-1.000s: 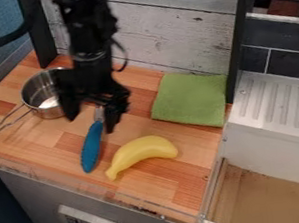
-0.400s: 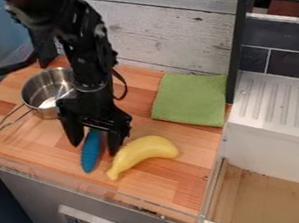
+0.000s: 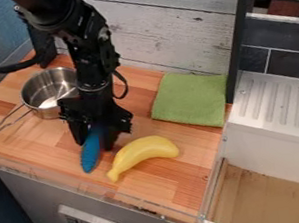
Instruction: Put the fork in the lower right corner of the table
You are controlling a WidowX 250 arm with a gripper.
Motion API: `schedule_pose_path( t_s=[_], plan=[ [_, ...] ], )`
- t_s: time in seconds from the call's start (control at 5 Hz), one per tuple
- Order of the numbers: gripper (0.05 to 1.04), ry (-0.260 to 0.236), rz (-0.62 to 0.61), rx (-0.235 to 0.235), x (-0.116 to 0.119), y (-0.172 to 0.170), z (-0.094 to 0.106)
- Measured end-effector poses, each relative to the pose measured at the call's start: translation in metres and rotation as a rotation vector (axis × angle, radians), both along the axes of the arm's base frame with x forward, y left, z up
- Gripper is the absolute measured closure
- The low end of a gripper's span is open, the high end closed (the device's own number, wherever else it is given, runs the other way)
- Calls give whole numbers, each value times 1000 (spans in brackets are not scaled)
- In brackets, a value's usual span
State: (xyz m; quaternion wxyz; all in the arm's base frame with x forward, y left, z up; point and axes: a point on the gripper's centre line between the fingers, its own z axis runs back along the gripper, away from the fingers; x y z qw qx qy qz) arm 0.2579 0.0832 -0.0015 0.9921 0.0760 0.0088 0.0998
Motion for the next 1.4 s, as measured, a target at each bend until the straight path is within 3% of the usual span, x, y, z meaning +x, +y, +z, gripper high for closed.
schedule_pose_path(
  t_s=[0.2,0.6,0.8,1.0,1.2,1.4],
  plan=[
    [676,14,33,-12,-6,3,-1],
    [687,75,86,-65,-26,9,16],
    [687,62,141,-98,-28,13,37],
    [687,68,172,-126,-35,5,56],
    [687,53,168,-121,-42,-20,76],
    [687,50,144,-134,-52,-44,84]
  ],
)
